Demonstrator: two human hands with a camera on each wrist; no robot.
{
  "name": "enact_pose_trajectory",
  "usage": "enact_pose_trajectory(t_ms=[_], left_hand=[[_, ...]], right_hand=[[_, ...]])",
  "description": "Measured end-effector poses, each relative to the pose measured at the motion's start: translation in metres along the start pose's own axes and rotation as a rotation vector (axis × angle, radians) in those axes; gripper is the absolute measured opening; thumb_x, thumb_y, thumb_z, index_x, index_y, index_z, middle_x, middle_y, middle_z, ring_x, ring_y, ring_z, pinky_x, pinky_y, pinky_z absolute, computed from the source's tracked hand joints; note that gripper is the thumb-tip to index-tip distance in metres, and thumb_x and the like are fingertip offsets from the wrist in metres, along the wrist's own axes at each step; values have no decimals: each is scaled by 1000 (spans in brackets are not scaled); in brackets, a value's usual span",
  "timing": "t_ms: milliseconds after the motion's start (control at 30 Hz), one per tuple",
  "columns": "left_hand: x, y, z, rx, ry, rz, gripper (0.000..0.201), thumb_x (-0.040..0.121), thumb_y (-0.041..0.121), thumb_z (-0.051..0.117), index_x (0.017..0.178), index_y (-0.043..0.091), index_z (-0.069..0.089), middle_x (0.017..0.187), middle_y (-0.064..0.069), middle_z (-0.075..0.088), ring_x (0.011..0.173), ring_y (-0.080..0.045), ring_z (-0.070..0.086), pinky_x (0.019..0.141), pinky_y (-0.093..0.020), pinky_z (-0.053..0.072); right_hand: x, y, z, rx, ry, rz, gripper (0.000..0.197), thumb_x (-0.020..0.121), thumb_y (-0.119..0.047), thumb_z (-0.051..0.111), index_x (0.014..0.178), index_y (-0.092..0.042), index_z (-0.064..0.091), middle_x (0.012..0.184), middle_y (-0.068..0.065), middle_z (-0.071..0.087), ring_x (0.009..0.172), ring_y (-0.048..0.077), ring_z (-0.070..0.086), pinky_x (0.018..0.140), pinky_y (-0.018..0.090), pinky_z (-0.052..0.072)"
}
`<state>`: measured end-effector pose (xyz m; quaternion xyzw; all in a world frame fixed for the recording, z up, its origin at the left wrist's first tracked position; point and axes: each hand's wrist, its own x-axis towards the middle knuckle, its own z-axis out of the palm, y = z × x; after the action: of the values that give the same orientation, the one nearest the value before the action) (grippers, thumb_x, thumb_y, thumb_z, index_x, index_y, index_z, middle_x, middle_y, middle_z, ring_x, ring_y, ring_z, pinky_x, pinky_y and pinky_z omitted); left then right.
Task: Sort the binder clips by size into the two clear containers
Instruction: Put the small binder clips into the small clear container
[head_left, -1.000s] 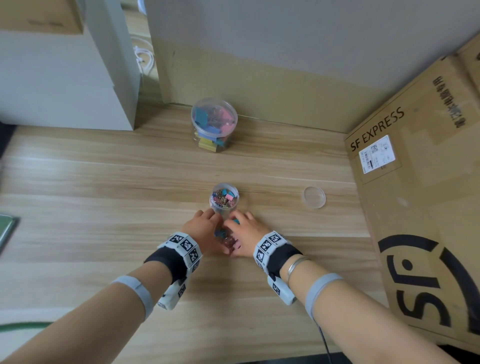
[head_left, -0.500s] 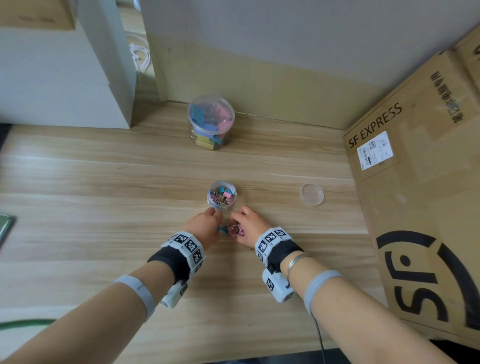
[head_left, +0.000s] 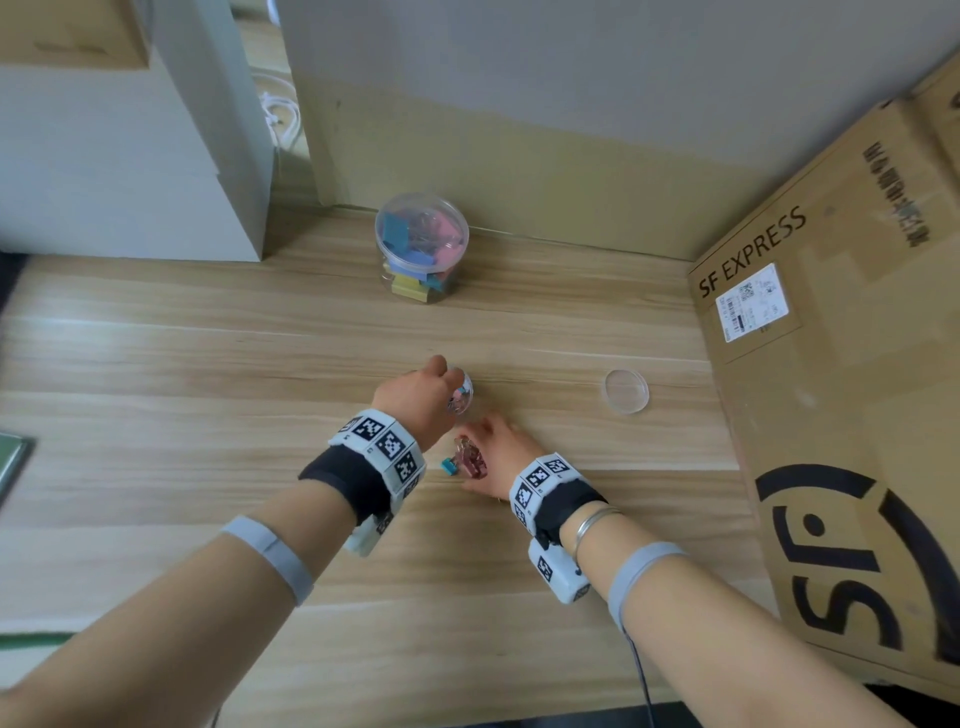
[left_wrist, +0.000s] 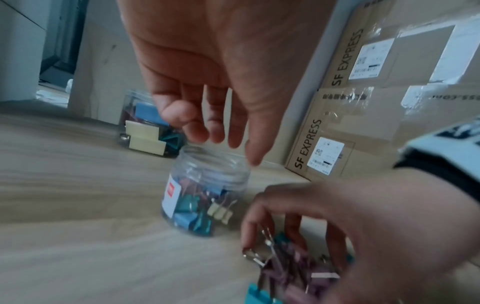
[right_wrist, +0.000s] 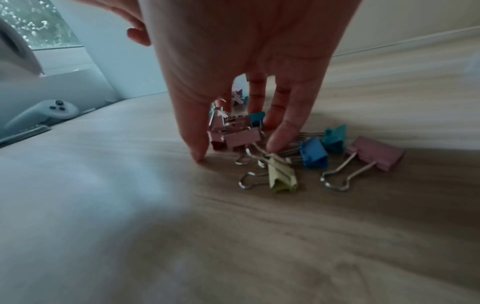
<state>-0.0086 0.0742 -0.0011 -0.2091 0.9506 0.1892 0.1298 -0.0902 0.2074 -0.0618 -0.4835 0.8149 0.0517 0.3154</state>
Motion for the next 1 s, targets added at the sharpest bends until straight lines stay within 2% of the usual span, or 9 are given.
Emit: enact_pose_trajectory(t_ms=[100, 167, 267, 367, 433, 533, 700, 833, 1000], left_hand=[[-9, 8, 16, 25, 21, 139, 34, 92, 28, 45, 124, 16, 47, 124, -5, 48, 102, -26, 58, 66, -34, 49], [-17, 13, 30, 55, -58, 186, 34, 93, 30, 42, 125, 18, 47, 122, -4, 52, 100, -26, 60, 70, -34, 49], [-24, 10, 51, 117, -239, 138, 38, 92, 35, 44, 127, 20, 45, 116, -4, 56, 101, -25, 61, 75, -35, 49], [-26, 6, 65, 117, -292, 62, 50, 90, 29, 50, 137, 25, 32, 121, -6, 47, 105, -27, 56, 77, -36, 48], [-26, 7, 70, 105, -276, 52, 54, 90, 23, 52, 138, 27, 26, 121, -6, 43, 105, -27, 55, 75, -36, 48], [-23, 9, 74, 87, -219, 75, 58, 90, 13, 51, 138, 29, 22, 122, -6, 41, 102, -27, 55, 73, -35, 50], [-23, 9, 69, 100, -283, 61, 40, 90, 5, 46, 128, 14, 37, 119, -12, 43, 105, -31, 53, 79, -39, 49], [-24, 7, 60, 64, -280, 76, 39, 88, 4, 46, 126, 11, 44, 119, -12, 48, 107, -30, 53, 81, -39, 48], [-23, 11, 25, -167, -20, 84, 28, 86, 11, 51, 113, 9, 57, 117, -10, 55, 99, -30, 60, 81, -36, 50]], right_hand=[[3, -1, 0, -8, 28, -32, 52, 84, -34, 61, 130, -17, 41, 134, 12, 40, 106, 33, 55, 89, 38, 48], [3, 0, -2, 70, 35, -8, 46, 85, -28, 61, 126, -14, 45, 129, 10, 43, 101, 30, 58, 83, 34, 48], [-1, 4, -6, 111, 33, -23, 40, 82, -22, 61, 121, -17, 55, 116, 9, 45, 92, 28, 57, 73, 29, 45], [-3, 9, -8, 160, 61, -14, 35, 79, -13, 59, 114, -15, 59, 114, 9, 45, 85, 23, 52, 72, 29, 46], [-4, 11, -7, 173, 90, 6, 26, 80, -9, 56, 105, -11, 63, 112, 9, 49, 80, 18, 46, 69, 25, 39], [-6, 12, -9, 150, 84, 24, 23, 82, -11, 56, 104, -10, 64, 109, 8, 54, 87, 23, 54, 75, 29, 45], [-7, 12, -10, 185, 111, 41, 17, 81, -13, 58, 96, -12, 67, 104, 8, 63, 94, 27, 58, 77, 27, 46], [-11, 12, -29, 250, 198, 17, 11, 80, -13, 63, 89, -13, 70, 96, 7, 66, 82, 21, 58, 78, 29, 49], [-4, 2, -62, 359, 387, -44, 7, 77, -9, 65, 80, -13, 71, 86, 7, 67, 78, 22, 61, 76, 34, 52]])
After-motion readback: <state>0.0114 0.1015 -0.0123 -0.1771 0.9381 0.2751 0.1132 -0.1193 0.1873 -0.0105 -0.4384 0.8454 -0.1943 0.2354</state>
